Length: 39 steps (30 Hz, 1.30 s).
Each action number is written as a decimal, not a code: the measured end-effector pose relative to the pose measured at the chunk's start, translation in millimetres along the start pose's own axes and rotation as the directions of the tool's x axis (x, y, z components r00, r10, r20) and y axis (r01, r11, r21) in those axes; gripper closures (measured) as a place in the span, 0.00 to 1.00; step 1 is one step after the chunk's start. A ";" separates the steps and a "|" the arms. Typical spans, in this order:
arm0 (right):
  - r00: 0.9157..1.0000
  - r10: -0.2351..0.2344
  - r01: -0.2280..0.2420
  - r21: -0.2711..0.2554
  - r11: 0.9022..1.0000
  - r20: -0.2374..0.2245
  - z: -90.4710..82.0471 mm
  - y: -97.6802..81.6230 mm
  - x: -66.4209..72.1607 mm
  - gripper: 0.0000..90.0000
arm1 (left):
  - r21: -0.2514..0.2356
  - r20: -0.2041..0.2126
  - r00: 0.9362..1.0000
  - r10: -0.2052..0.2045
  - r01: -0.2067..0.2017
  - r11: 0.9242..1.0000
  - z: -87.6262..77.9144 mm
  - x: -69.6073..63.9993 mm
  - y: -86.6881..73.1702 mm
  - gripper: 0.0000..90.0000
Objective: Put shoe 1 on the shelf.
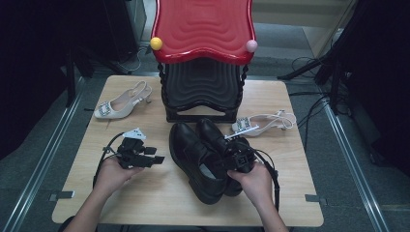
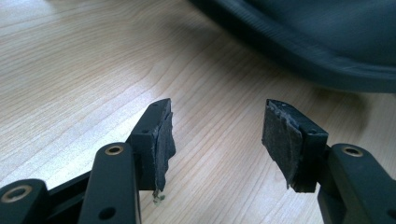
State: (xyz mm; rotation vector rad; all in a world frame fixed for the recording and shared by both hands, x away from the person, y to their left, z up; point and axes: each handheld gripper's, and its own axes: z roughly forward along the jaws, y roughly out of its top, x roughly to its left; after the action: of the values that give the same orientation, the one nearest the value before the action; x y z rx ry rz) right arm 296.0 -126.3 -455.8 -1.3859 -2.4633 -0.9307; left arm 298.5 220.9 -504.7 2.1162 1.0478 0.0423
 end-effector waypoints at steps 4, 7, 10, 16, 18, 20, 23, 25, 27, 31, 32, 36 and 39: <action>0.999 -0.011 0.010 -0.025 1.000 -0.051 -14.0 0.2 7.5 0.93 | 0.003 0.003 1.000 0.001 -0.001 1.000 0.4 0.2 -0.3 0.48; 0.997 -0.022 0.018 -0.057 0.998 -0.069 -26.6 1.3 12.8 0.93 | 0.012 0.002 1.000 0.019 -0.019 1.000 1.2 -1.3 -0.6 0.48; 0.996 -0.027 0.019 -0.092 0.996 -0.090 -40.0 2.1 17.9 0.93 | 0.012 0.002 1.000 0.023 -0.023 1.000 1.6 -2.0 -0.5 0.48; 0.992 -0.034 0.013 -0.175 0.985 -0.120 -61.5 9.2 20.1 0.93 | 0.005 -0.004 1.000 0.022 -0.022 1.000 1.6 -1.4 -0.5 0.48; 0.992 -0.025 0.000 -0.202 0.979 -0.122 -66.7 13.6 19.8 0.93 | 0.009 -0.003 1.000 0.023 -0.023 1.000 1.7 -1.4 -0.4 0.48; 0.992 -0.023 -0.006 -0.232 0.973 -0.121 -69.7 19.9 18.1 0.93 | 0.010 -0.003 1.000 0.023 -0.023 1.000 2.4 -1.7 -0.4 0.48; 0.995 -0.025 -0.003 -0.273 0.962 -0.100 -71.2 33.6 16.9 0.92 | 0.018 0.002 1.000 0.026 -0.026 0.999 4.4 -2.3 -0.1 0.48; 0.997 -0.020 -0.005 -0.306 0.952 -0.077 -68.2 45.5 14.8 0.93 | 0.021 0.002 0.999 0.034 -0.034 0.999 5.5 -4.0 -0.1 0.48; 0.998 -0.005 -0.015 -0.331 0.944 -0.059 -63.7 59.2 12.1 0.93 | 0.022 0.004 0.999 0.035 -0.035 0.999 5.9 -4.7 0.0 0.48; 0.999 0.028 -0.039 -0.381 0.924 -0.034 -55.6 85.2 5.0 0.93 | 0.020 0.005 1.000 0.031 -0.031 0.999 5.7 -3.1 -0.1 0.49; 0.999 0.035 -0.044 -0.392 0.919 -0.030 -53.9 90.9 4.0 0.93 | 0.019 0.005 1.000 0.031 -0.031 0.999 5.7 -2.8 -0.1 0.49; 0.997 0.074 -0.077 -0.442 0.894 -0.024 -48.2 110.2 -0.6 0.93 | 0.022 0.006 0.999 0.032 -0.032 0.999 6.4 -3.2 -0.1 0.49; 0.996 0.093 -0.088 -0.464 0.882 -0.011 -43.5 122.1 -1.9 0.93 | 0.020 0.007 0.999 0.031 -0.031 0.999 6.6 -3.9 0.0 0.49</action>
State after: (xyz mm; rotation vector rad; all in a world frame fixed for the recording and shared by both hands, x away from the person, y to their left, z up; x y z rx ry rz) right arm 390.2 -107.6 -368.8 -1.6247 -2.2429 -1.5687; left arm 298.1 214.2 -508.2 2.1493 1.0148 0.0396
